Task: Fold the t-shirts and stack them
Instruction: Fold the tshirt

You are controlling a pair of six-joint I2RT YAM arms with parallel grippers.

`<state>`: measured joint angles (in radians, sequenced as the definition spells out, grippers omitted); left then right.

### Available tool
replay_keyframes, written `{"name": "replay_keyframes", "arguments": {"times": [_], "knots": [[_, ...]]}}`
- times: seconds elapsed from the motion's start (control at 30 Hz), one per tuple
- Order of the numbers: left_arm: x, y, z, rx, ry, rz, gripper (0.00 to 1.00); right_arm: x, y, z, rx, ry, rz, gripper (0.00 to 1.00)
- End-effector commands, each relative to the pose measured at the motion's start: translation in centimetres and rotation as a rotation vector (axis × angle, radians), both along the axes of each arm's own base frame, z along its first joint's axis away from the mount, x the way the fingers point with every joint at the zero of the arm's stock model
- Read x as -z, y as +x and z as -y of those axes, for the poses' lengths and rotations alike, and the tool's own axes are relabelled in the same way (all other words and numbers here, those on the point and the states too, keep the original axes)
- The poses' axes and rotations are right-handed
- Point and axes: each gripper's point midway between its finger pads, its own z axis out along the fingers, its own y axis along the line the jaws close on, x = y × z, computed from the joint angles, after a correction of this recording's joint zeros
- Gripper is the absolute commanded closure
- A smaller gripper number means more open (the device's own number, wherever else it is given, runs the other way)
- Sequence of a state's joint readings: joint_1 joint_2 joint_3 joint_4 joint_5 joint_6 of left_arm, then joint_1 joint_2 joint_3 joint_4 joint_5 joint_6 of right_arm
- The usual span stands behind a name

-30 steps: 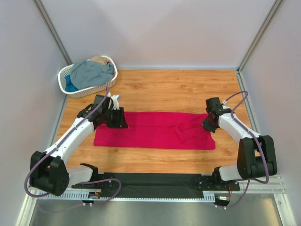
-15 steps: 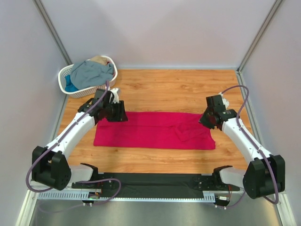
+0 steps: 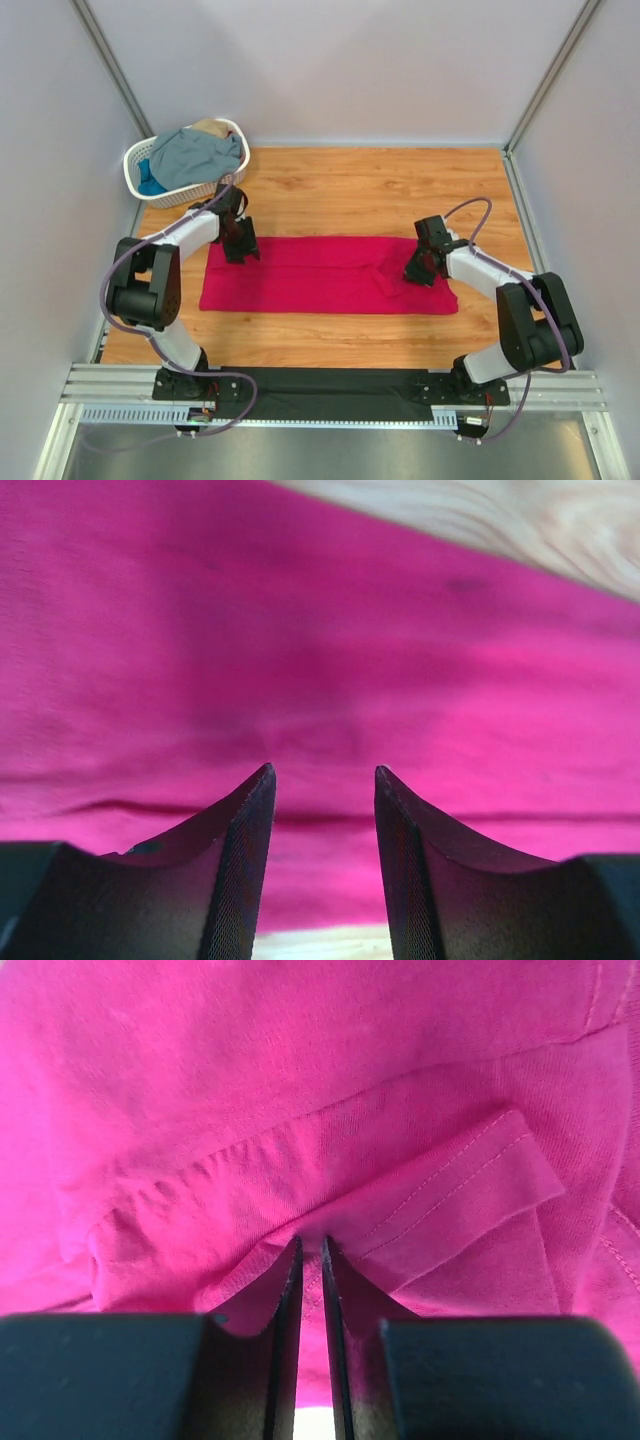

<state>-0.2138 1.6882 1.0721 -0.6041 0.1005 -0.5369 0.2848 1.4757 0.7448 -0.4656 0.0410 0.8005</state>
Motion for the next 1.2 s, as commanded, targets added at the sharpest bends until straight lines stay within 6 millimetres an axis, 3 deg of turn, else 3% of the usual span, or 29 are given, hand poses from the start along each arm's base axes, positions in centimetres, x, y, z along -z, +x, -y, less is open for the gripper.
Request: {"name": "replay_keyframes", "arguments": {"times": [0.0, 0.1, 0.23, 0.33, 0.47, 0.57, 0.6, 0.67, 0.77, 0.87, 0.9, 0.93, 1.03, 1.17], "knots": [[0.7, 1.1, -1.8, -0.134, 0.024, -0.012, 0.48, 2.0, 0.6, 1.9, 0.081, -0.091, 0.005, 0.85], [-0.3, 2.4, -1.8, -0.142, -0.041, 0.006, 0.48, 2.1, 0.4, 2.7, 0.1, -0.131, 0.006, 0.86], [-2.6, 3.4, -3.5, -0.141, 0.026, 0.054, 0.49, 1.7, 0.4, 3.9, 0.096, -0.194, 0.001, 0.86], [-2.4, 3.7, -4.4, -0.151, 0.068, 0.039, 0.52, 1.3, 1.6, 4.4, 0.078, -0.223, 0.014, 0.85], [-1.6, 3.7, -5.5, -0.16, 0.129, 0.004, 0.54, 0.7, 5.2, 5.3, 0.071, -0.243, 0.006, 0.85], [-2.7, 3.7, -5.6, -0.158, 0.125, 0.045, 0.55, 0.6, 7.1, 6.0, 0.042, -0.27, 0.002, 0.84], [-2.9, 3.6, -5.5, -0.142, 0.12, 0.064, 0.55, 0.8, 8.6, 6.5, 0.048, -0.276, 0.0, 0.84], [-4.5, 3.6, -5.4, -0.124, 0.112, 0.123, 0.54, 1.1, 9.9, 7.7, 0.029, -0.302, -0.017, 0.84], [-5.3, 3.1, -5.0, -0.063, 0.088, 0.178, 0.52, 1.0, 13.8, 8.3, -0.024, -0.319, -0.019, 0.83], [-4.6, 2.8, -4.7, -0.018, 0.079, 0.184, 0.5, -1.0, 18.0, 9.1, -0.049, -0.352, 0.01, 0.82], [-3.9, 2.9, -4.7, 0.013, 0.086, 0.166, 0.5, -2.6, 20.0, 8.7, -0.064, -0.339, 0.068, 0.79], [-3.6, 3.0, -4.7, 0.032, 0.091, 0.156, 0.51, -3.6, 20.8, 8.3, -0.081, -0.326, 0.097, 0.77], [-2.2, 3.6, -4.8, 0.1, 0.117, 0.09, 0.52, -6.8, 21.6, 6.7, -0.129, -0.254, 0.165, 0.7], [-1.3, 4.3, -3.6, 0.205, 0.067, 0.09, 0.51, -9.7, 20.1, 5.1, -0.166, -0.168, 0.232, 0.62]]}}
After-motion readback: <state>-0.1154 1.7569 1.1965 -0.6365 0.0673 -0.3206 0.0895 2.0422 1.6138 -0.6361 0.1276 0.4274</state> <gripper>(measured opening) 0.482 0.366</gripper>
